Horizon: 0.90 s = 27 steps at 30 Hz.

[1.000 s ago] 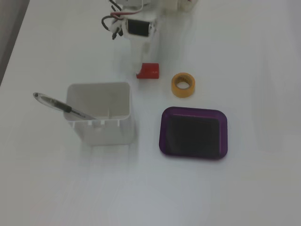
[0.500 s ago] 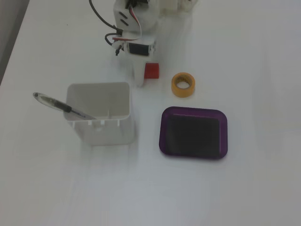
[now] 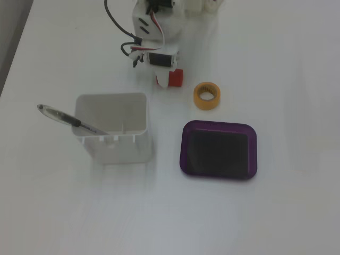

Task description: Pick up the red cube and place it in the box.

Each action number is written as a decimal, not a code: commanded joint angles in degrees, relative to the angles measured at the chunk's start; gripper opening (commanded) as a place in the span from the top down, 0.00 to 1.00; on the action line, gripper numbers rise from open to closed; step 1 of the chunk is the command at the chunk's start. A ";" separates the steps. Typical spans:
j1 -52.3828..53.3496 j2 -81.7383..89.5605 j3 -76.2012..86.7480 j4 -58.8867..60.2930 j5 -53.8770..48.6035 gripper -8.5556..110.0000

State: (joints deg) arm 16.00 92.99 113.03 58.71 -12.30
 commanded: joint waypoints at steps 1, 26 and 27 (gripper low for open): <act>-2.02 8.17 -0.88 2.46 1.76 0.93; -28.65 14.94 -11.60 -12.13 14.59 0.93; -27.42 11.69 -13.80 -12.39 15.03 0.93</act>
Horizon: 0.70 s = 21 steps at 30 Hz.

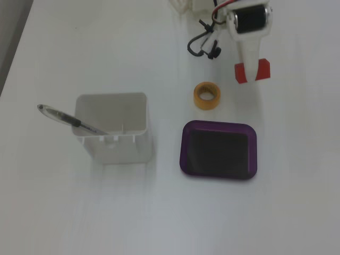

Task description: Pick up the red cube and place it in the box.

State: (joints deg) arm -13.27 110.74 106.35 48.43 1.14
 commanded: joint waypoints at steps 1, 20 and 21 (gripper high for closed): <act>3.34 -9.14 -9.58 -2.37 2.20 0.93; 12.13 -35.24 -27.95 -1.67 4.13 0.93; 12.13 -35.24 -27.95 -1.76 4.13 0.93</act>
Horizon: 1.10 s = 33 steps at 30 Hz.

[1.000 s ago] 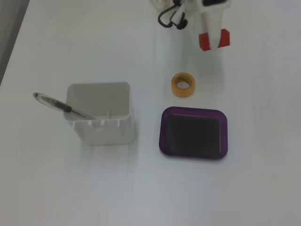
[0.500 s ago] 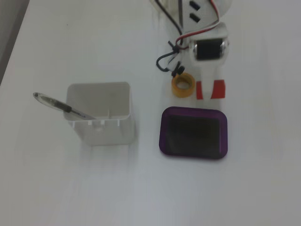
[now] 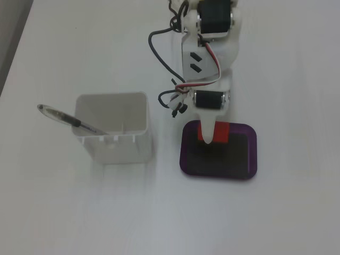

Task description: Pick up the red cube and place it in the box.

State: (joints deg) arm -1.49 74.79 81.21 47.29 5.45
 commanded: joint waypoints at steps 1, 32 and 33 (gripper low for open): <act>0.35 0.62 -2.64 -0.79 -0.18 0.93; 0.26 0.70 -0.79 4.13 -4.48 0.81; 0.26 0.70 -0.79 4.13 -4.48 0.81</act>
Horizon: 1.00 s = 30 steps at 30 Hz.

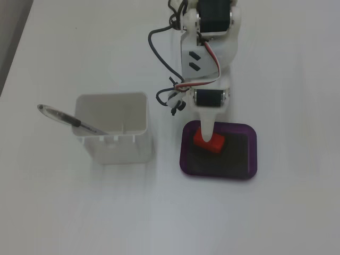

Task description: Pick up the red cube and place it in the box.

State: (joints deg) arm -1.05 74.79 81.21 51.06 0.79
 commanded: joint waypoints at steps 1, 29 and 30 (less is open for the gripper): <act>-0.18 0.70 -0.79 0.35 0.18 0.81; -0.70 50.19 -5.80 34.98 -0.35 0.81; -0.88 53.00 -2.99 35.42 -0.35 0.81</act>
State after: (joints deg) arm -2.11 119.00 74.53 84.81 0.70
